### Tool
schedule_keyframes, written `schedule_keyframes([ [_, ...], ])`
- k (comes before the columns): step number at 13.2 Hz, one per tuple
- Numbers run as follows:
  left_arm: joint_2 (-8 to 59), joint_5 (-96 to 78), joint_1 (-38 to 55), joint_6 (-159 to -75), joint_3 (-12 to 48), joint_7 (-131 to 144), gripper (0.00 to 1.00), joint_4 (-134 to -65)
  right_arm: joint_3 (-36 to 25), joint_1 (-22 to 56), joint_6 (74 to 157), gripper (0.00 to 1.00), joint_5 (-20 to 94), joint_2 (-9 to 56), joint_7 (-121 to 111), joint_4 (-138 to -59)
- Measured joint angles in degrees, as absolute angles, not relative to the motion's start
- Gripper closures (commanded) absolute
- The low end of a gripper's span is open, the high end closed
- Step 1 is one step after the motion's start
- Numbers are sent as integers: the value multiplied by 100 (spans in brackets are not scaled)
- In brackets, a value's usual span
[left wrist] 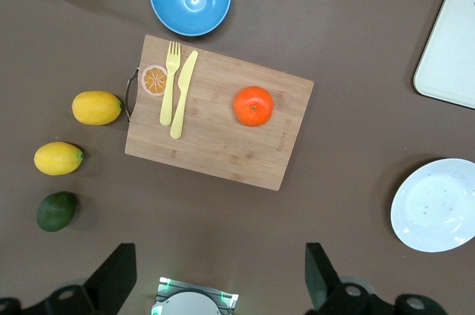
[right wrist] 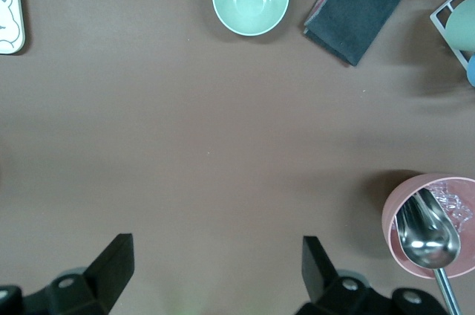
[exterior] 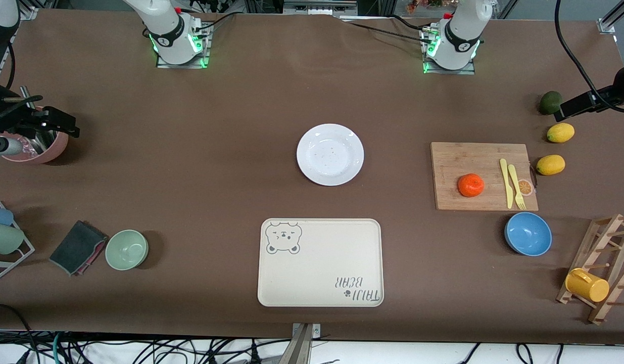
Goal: Place orange and plate with both arms
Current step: 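Reach the left gripper down over the orange on the cutting board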
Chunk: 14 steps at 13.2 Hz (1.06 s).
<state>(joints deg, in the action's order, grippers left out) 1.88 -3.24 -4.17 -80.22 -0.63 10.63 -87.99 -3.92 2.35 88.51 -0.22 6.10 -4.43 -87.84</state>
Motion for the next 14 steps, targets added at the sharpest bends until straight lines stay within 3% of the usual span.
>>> schedule_keyframes([
  [11, 353, -324, -375, -8094, 292, 1063, 0, -8808, -391, 236, 8849, 0, -22, 610, -443, -8785],
  [14, 417, -324, -379, -8813, 310, 1063, 0, -9299, -391, 236, 8849, 0, -22, 610, -443, -8785],
])
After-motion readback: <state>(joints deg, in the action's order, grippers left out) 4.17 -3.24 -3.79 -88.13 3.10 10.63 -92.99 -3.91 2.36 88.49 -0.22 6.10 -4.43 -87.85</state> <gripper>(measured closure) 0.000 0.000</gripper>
